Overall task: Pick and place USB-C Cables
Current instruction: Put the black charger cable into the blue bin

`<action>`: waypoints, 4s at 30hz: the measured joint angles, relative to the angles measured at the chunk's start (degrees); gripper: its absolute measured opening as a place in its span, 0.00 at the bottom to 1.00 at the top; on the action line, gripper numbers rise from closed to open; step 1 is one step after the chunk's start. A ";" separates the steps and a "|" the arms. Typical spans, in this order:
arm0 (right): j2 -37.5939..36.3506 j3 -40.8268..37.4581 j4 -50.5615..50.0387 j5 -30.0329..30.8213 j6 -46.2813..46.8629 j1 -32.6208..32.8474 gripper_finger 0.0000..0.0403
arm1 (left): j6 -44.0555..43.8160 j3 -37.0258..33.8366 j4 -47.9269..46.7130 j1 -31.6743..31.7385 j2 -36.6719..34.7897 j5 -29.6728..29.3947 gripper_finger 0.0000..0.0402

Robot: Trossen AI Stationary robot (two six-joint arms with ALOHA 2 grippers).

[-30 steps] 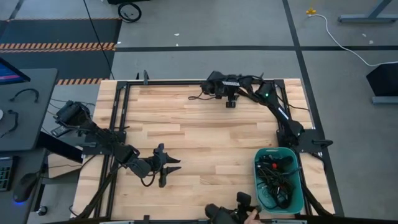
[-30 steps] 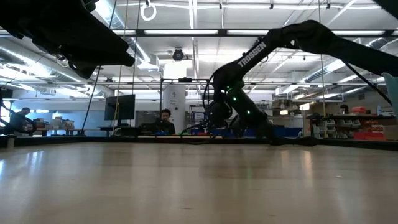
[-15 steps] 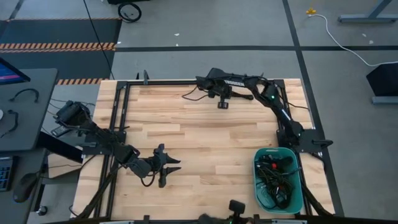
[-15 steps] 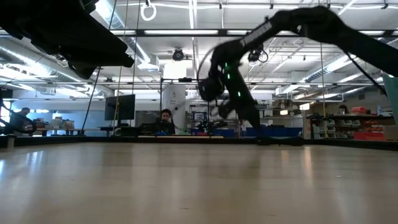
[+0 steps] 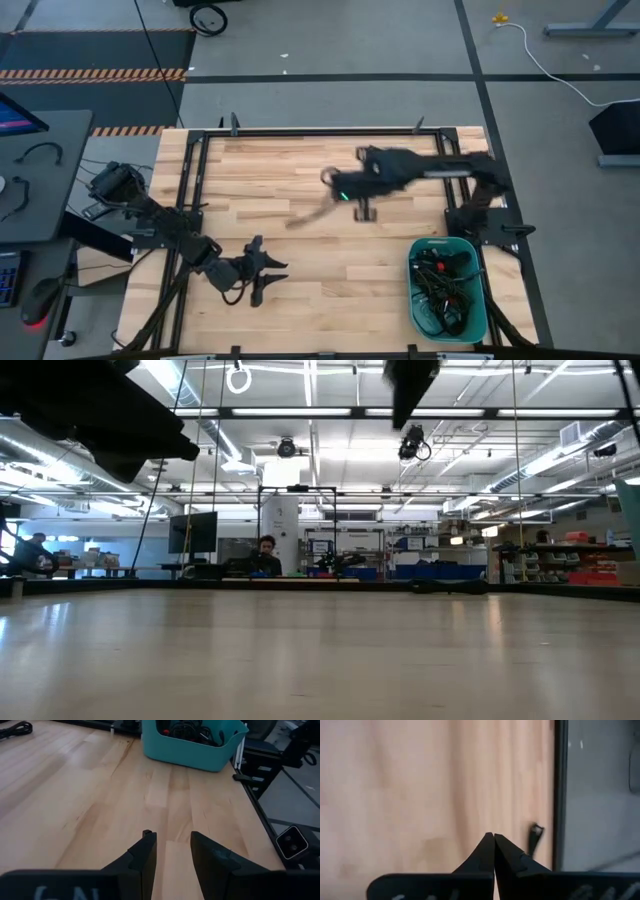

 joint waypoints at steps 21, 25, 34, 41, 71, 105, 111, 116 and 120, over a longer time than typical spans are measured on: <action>9.19 -24.38 27.49 -3.47 0.07 -31.69 0.16 | 0.47 0.00 2.87 -0.96 0.03 -1.04 0.31; 16.61 -19.70 25.68 -5.57 -1.81 -37.22 0.32 | 0.70 0.00 2.80 -0.96 0.04 -1.05 0.31; 24.91 -14.13 22.23 -1.91 -5.41 -39.48 0.61 | 0.70 0.00 2.60 -0.96 0.04 -1.05 0.31; 22.98 -14.45 22.49 -12.16 -12.24 -38.14 0.51 | 0.68 0.00 2.45 -0.90 0.04 -1.03 0.31; 8.59 -14.53 29.88 -28.63 -19.68 -16.05 0.01 | 0.03 0.00 0.98 -1.02 0.04 -1.03 0.31; -13.64 -35.72 -2.16 2.44 61.43 49.56 0.00 | -0.03 0.00 2.46 -0.96 -0.02 -2.11 0.31; -14.42 -46.82 3.59 -7.95 59.05 48.82 0.01 | -0.05 0.00 2.67 -0.96 -0.02 -2.10 0.31; -14.40 -51.35 13.40 -10.18 55.24 48.63 0.03 | 0.02 0.00 3.13 -0.52 -0.02 -2.94 0.31; -14.40 -51.68 12.79 -10.62 57.65 48.06 0.10 | 0.00 0.00 3.85 -0.19 -0.02 -3.00 0.31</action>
